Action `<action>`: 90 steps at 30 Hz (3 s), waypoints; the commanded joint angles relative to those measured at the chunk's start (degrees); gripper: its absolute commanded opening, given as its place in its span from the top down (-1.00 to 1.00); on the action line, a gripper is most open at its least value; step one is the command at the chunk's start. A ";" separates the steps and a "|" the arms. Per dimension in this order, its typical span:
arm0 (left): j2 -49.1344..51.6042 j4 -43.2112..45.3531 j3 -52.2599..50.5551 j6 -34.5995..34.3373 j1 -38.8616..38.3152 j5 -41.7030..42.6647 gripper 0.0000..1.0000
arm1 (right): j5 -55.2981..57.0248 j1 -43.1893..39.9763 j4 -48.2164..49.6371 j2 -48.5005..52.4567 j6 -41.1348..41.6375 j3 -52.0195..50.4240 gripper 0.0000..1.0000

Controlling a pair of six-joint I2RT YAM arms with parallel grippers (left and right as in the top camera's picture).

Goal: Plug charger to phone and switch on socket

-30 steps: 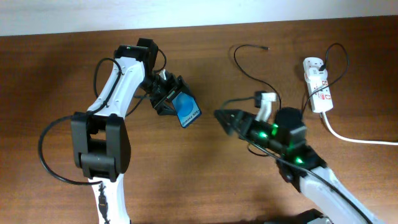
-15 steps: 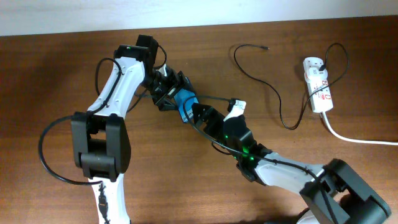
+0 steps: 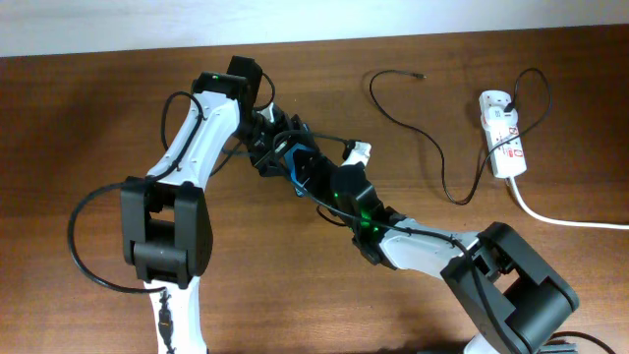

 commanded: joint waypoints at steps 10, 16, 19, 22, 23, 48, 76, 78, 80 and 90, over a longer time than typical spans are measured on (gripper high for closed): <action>-0.44 -0.46 1.22 0.90 0.09 1.68 -0.41 | -0.35 2.14 -1.70 0.59 -3.67 0.85 0.46; -0.44 -1.22 1.22 0.90 0.09 1.70 -0.57 | -0.35 2.12 -1.07 0.59 -3.67 0.85 0.91; -0.44 -1.22 1.22 1.11 0.31 1.68 -0.82 | -0.37 1.97 -0.83 0.57 -3.43 0.85 0.92; -0.96 -1.09 1.70 5.57 1.92 1.49 -0.99 | -3.67 -0.79 -0.31 0.57 3.13 0.85 0.92; -1.99 -1.16 2.32 9.62 3.15 1.49 -0.99 | -6.71 -2.62 0.66 0.57 3.21 0.85 0.92; -46.34 46.82 -53.44 -14.10 14.47 2.49 -0.95 | -51.04 -14.08 4.31 0.57 31.65 0.85 0.92; -46.27 46.60 -53.46 -38.51 3.61 -11.69 0.44 | -56.11 -8.15 13.75 0.57 39.67 0.85 0.92; -46.27 46.60 -53.46 -41.31 3.04 -11.37 0.53 | -54.97 -8.15 13.73 0.57 41.03 0.85 0.92; -46.27 46.64 -53.46 -44.06 2.82 -10.25 0.65 | -54.23 -8.15 13.75 0.57 41.59 0.85 0.92; -46.29 48.09 -53.46 -48.26 2.82 -7.96 1.00 | -53.99 -8.15 13.73 0.57 43.08 0.85 0.90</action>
